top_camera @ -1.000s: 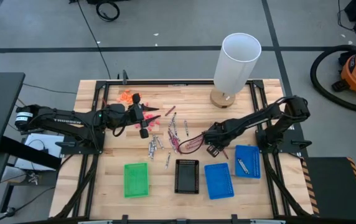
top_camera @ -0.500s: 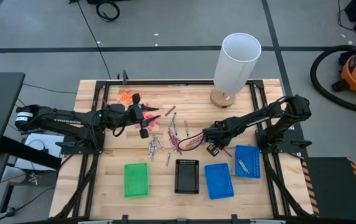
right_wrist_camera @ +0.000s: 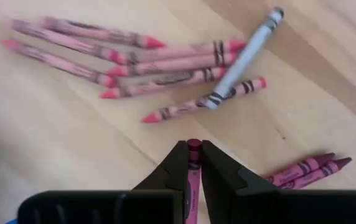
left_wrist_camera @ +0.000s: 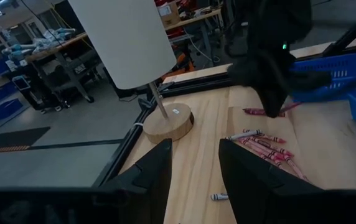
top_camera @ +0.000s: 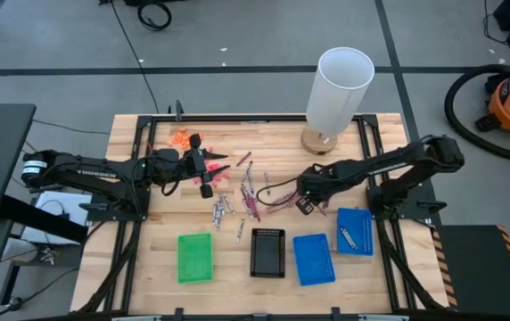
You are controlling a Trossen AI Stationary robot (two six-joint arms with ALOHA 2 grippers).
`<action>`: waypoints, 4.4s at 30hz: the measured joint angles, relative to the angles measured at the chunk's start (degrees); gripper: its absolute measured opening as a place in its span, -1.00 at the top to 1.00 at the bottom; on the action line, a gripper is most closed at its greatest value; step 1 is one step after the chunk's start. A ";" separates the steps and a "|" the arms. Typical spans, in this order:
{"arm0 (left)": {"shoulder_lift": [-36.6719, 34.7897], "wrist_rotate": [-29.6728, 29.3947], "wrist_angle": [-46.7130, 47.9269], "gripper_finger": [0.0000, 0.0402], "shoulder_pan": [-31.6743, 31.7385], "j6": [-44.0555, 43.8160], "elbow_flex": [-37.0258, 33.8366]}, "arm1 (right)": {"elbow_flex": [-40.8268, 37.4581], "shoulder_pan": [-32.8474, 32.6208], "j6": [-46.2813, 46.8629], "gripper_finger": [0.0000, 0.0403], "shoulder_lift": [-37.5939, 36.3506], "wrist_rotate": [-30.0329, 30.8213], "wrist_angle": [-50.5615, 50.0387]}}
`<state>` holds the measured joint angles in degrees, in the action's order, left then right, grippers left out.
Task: Sort crayons
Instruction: Put the red crayon into the left blue bin
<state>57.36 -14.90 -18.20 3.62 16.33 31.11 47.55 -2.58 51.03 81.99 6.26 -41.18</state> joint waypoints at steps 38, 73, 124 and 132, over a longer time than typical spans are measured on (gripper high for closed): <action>0.00 -6.21 1.27 0.28 0.44 -6.70 0.00 | 0.15 -28.75 31.21 0.81 -1.27 2.85 18.93; 0.00 -6.01 -2.79 0.28 0.39 -8.17 0.02 | 0.13 -8.07 5.38 0.50 -2.01 5.67 0.56; 0.00 -6.05 2.15 0.28 0.26 -9.85 0.02 | -7.29 5.08 3.24 0.44 -3.47 1.22 -10.31; 0.00 -6.05 2.95 0.28 0.26 -10.19 0.02 | -7.28 5.08 4.79 0.18 -3.45 0.50 -10.16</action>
<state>57.36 -20.95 -15.25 3.88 6.14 31.14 40.27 2.50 55.81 78.54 6.76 -51.34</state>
